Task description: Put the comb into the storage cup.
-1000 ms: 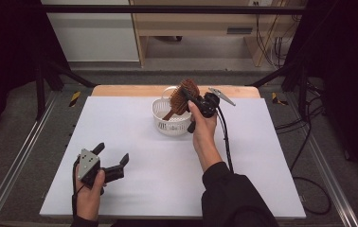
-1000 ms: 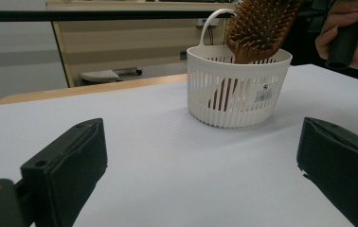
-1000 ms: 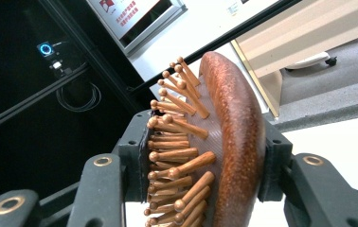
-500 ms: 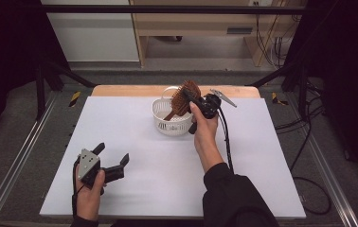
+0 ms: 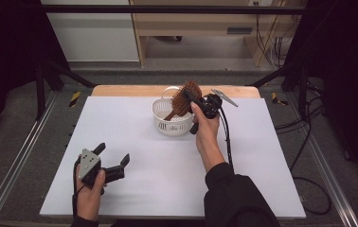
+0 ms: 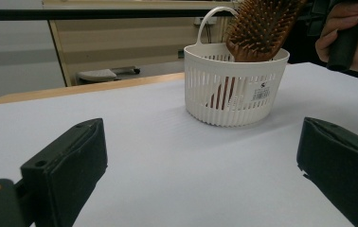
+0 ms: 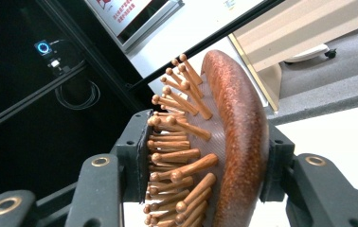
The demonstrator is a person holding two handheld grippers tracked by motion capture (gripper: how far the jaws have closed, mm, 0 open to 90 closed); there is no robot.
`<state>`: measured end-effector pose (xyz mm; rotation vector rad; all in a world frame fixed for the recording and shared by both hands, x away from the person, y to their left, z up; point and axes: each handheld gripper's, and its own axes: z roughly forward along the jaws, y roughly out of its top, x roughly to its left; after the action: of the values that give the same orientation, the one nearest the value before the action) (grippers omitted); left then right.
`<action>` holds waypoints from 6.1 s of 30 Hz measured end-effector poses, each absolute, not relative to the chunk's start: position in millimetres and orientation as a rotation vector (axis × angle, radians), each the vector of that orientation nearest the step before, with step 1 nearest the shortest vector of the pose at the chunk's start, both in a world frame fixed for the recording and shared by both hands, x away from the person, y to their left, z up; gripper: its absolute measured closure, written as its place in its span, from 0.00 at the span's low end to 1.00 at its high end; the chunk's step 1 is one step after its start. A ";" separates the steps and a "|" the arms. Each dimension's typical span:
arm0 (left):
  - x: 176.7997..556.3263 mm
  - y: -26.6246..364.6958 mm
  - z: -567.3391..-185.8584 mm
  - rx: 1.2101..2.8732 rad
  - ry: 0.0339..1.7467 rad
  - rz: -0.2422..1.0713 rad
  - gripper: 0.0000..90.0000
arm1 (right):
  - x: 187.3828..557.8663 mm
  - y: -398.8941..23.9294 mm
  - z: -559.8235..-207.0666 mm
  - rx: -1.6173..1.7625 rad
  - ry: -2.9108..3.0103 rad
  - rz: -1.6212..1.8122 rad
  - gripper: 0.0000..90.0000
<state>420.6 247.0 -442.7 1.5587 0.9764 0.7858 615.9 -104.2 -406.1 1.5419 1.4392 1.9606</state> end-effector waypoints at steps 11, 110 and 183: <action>420.5 246.9 -442.8 1.560 0.976 0.785 0.03 | 616.9 -107.0 -407.7 1.552 1.440 1.960 0.53; 421.8 245.1 -444.4 1.582 0.972 0.775 0.03 | 622.2 -130.3 -415.9 1.565 1.551 1.772 0.36; 425.9 277.7 -440.8 1.517 1.045 0.831 0.02 | 589.2 -153.6 -362.6 1.332 1.641 1.527 0.06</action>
<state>425.9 277.7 -440.8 1.5175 1.0455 0.8310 589.2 -153.6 -362.6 1.3318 1.6408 1.5267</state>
